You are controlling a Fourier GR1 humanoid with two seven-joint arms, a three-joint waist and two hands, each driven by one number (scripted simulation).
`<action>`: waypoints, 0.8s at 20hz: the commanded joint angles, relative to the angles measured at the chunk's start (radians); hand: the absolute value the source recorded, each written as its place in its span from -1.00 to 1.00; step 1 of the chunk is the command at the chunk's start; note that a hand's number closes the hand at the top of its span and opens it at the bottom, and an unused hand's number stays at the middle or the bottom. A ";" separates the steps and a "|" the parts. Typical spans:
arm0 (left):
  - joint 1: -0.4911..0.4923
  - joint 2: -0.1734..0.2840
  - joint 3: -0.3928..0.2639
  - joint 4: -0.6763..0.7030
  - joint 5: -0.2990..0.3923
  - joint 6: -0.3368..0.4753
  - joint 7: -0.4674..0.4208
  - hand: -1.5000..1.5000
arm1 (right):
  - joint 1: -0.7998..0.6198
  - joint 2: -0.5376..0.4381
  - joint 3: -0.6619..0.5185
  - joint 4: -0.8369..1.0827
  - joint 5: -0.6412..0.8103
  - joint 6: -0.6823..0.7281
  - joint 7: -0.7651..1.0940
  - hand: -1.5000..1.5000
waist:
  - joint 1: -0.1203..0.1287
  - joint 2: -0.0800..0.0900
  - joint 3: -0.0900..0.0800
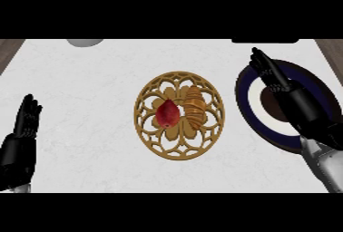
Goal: Pick the croissant from the placemat and place it in the plate
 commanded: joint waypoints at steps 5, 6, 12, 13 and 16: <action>-0.147 -0.006 -0.050 0.107 0.072 -0.136 0.172 0.00 | -0.200 0.133 -0.056 0.308 -0.227 0.251 -0.043 1.00 | 0.027 0.038 -0.002; -0.169 0.001 -0.061 0.097 0.088 -0.159 0.216 0.00 | -0.225 0.163 -0.048 0.339 -0.259 0.279 -0.027 1.00 | 0.038 0.042 -0.001; -0.192 -0.044 -0.079 0.154 0.127 -0.194 0.250 0.00 | -0.111 0.216 -0.119 0.532 -0.041 0.046 -0.353 -1.00 | 0.019 0.036 0.001; -0.178 -0.049 -0.077 0.171 0.118 -0.195 0.243 0.00 | -0.117 0.223 -0.094 0.590 -0.023 0.116 -0.416 -1.00 | 0.016 0.021 -0.002; -0.248 -0.064 -0.077 0.206 0.103 -0.188 0.284 0.00 | -0.189 0.170 -0.046 0.766 0.092 0.232 -0.547 -1.00 | 0.018 0.019 -0.002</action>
